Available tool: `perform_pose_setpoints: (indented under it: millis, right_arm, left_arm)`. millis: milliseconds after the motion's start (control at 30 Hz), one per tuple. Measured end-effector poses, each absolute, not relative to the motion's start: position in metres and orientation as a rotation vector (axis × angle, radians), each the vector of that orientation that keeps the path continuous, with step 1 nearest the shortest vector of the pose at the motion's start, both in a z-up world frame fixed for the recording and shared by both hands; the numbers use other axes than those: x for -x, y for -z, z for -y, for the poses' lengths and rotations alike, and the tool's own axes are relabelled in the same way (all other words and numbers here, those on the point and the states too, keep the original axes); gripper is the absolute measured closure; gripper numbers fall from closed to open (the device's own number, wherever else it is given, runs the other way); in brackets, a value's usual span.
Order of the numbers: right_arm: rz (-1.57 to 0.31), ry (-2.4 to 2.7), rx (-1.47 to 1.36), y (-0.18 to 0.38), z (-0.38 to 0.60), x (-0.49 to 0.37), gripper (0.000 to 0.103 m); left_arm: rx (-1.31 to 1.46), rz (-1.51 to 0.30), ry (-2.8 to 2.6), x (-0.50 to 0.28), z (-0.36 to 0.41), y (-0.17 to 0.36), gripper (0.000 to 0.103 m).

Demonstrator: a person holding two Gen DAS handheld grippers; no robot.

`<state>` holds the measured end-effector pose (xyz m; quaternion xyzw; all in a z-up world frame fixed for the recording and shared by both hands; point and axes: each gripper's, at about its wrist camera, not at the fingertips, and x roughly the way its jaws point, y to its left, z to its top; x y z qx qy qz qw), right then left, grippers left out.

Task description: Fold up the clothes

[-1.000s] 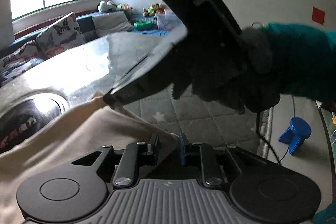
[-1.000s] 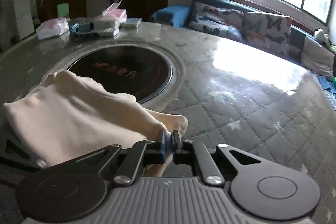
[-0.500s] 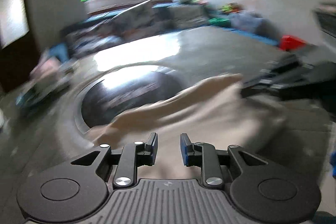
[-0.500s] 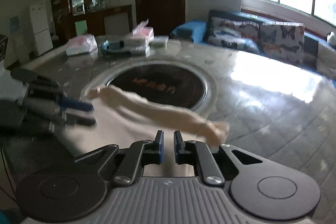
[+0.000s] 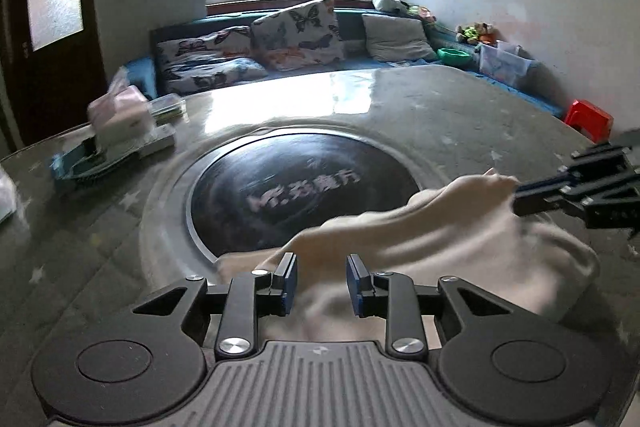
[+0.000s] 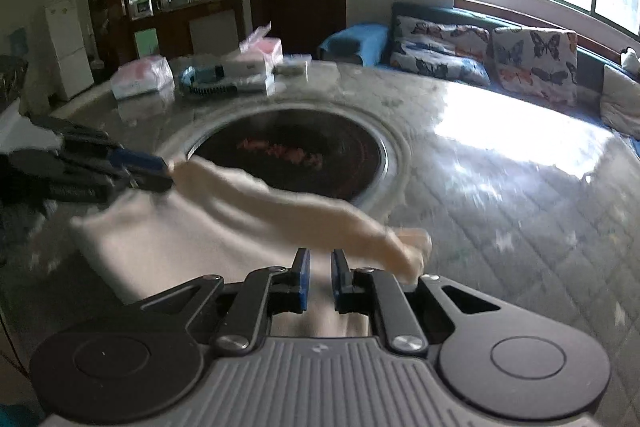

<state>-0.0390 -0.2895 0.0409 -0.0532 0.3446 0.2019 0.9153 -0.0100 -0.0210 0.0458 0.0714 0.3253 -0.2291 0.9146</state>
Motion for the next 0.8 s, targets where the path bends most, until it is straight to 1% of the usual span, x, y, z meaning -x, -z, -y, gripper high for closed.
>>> perform_pose_setpoints:
  millis: [100, 267, 400, 567, 667, 800]
  right_arm:
    - [-0.695, -0.425, 0.109, -0.045, 0.282, 0.022, 0.093]
    - [-0.722, -0.429, 0.101, -0.032, 0.271, -0.006, 0.093]
    - [-0.764, -0.413, 0.096, -0.016, 0.271, -0.016, 0.093]
    - [-0.727, -0.436, 0.097, -0.027, 0.267, -0.013, 0.089]
    - [-0.744, -0.452, 0.108, -0.024, 0.259, -0.018, 0.089]
    - [-0.751, -0.441, 0.109, -0.018, 0.254, -0.025, 0.089]
  left_arm:
    - [-0.137, -0.682, 0.479, -0.009, 0.029, -0.041, 0.074]
    - [-0.126, -0.735, 0.431, -0.033, 0.032, -0.029, 0.072]
    - [-0.131, -0.741, 0.428, -0.033, 0.029, -0.025, 0.072]
    - [-0.146, -0.692, 0.441, -0.027, 0.036, -0.034, 0.073]
    - [-0.2, -0.711, 0.433, -0.031, 0.045, -0.028, 0.072]
    - [-0.18, -0.717, 0.43, -0.033, 0.042, -0.026, 0.072]
